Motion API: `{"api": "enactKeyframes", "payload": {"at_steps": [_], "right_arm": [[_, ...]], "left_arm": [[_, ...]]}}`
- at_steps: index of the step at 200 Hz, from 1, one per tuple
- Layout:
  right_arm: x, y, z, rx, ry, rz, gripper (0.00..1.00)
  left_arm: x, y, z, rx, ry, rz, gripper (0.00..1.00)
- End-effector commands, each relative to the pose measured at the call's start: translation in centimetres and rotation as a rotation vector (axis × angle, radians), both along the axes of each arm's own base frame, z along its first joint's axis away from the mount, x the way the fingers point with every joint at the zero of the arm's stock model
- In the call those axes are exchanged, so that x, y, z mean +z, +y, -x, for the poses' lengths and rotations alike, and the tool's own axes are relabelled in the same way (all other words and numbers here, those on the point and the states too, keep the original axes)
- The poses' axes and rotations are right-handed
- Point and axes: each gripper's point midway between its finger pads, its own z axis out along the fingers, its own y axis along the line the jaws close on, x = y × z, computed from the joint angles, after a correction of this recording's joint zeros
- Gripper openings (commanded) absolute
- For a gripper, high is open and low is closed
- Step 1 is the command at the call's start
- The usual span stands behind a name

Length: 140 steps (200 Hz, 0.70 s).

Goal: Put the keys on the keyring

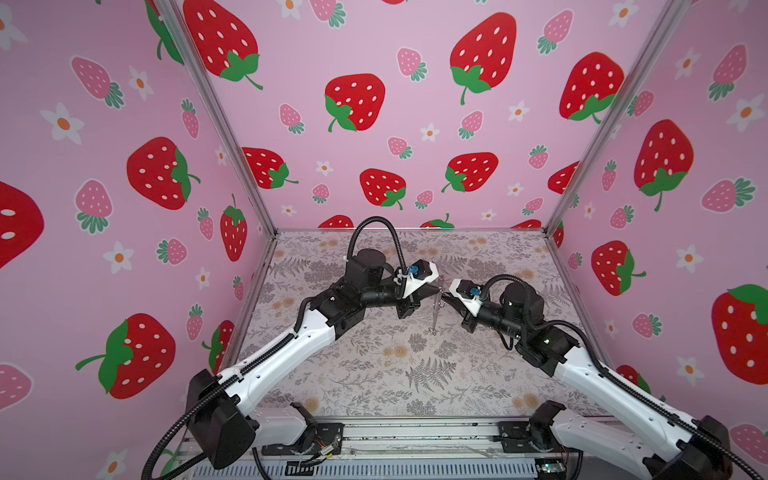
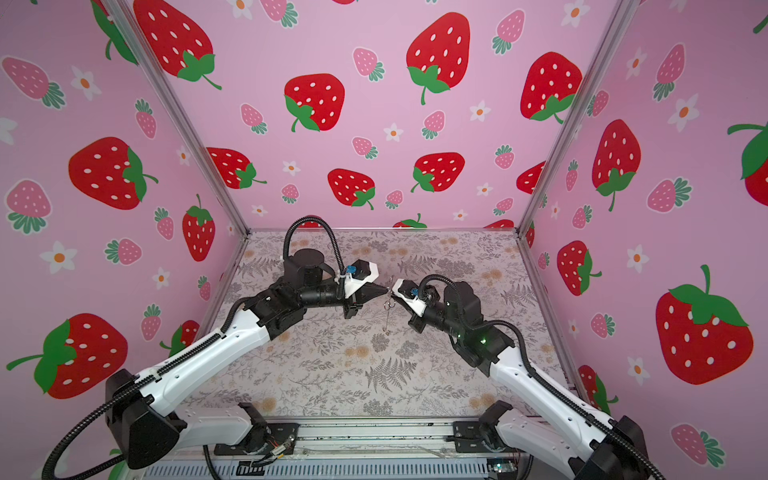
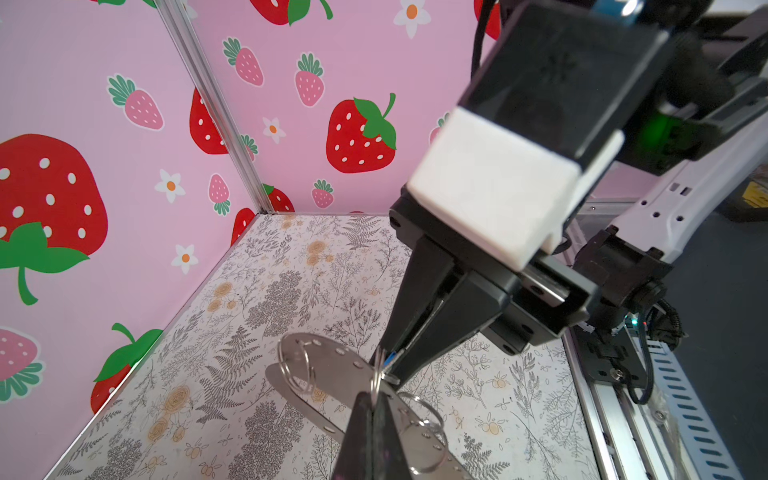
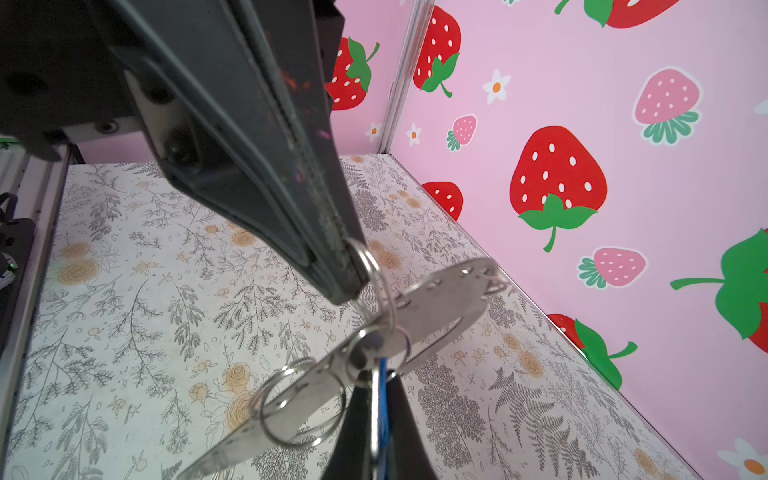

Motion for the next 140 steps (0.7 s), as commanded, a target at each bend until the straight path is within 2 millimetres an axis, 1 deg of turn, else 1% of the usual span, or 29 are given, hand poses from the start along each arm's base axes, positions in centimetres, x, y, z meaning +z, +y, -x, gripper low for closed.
{"api": "enactKeyframes", "payload": {"at_steps": [1, 9, 46, 94, 117, 140], "right_arm": [[1.3, -0.5, 0.2, -0.009, -0.019, 0.033, 0.00], [1.6, -0.5, 0.3, -0.007, -0.021, 0.036, 0.00], [1.8, -0.2, 0.4, 0.021, -0.009, 0.076, 0.00], [2.0, 0.2, 0.7, 0.058, 0.019, 0.103, 0.00], [1.6, 0.4, 0.8, 0.070, 0.031, 0.123, 0.00], [2.0, 0.3, 0.7, 0.065, 0.031, 0.135, 0.00]], "left_arm": [[1.9, 0.0, -0.1, -0.010, -0.070, 0.001, 0.00], [1.7, 0.0, 0.0, -0.015, -0.069, -0.005, 0.00], [0.9, -0.3, 0.2, -0.021, -0.080, -0.040, 0.00], [0.6, -0.4, 0.0, -0.011, -0.088, -0.053, 0.00], [0.6, -0.4, -0.1, -0.007, -0.088, -0.053, 0.00], [0.3, -0.4, -0.1, -0.004, -0.079, -0.064, 0.00]]}}
